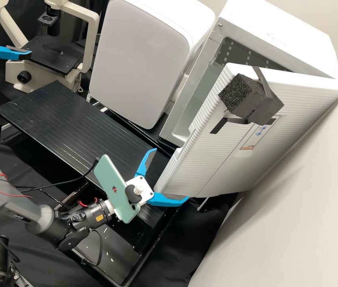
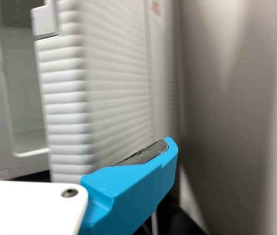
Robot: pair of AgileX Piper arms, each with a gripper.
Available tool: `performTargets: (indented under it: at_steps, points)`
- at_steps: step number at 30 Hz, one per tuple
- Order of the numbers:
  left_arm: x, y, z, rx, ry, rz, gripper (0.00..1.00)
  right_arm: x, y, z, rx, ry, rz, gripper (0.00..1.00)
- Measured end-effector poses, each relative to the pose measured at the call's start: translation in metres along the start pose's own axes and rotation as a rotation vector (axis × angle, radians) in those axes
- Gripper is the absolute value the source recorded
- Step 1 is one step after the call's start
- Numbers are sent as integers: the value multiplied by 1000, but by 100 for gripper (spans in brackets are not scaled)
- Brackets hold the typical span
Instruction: Close the incubator door
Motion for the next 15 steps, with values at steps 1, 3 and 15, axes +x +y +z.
performTargets:
  at_steps: [1, 3, 15]
  points:
    - [0, 0, 0, 0, 0, 0, 100, 2, -2, -2, 15, 12, -11, 100]
    - [0, 0, 0, 0, 0, 0, 100, 5, -7, -7, 28, 34, -33, 100]
    - [0, 0, 0, 0, 0, 0, 100, 21, -37, -39, 115, 152, -162, 100]
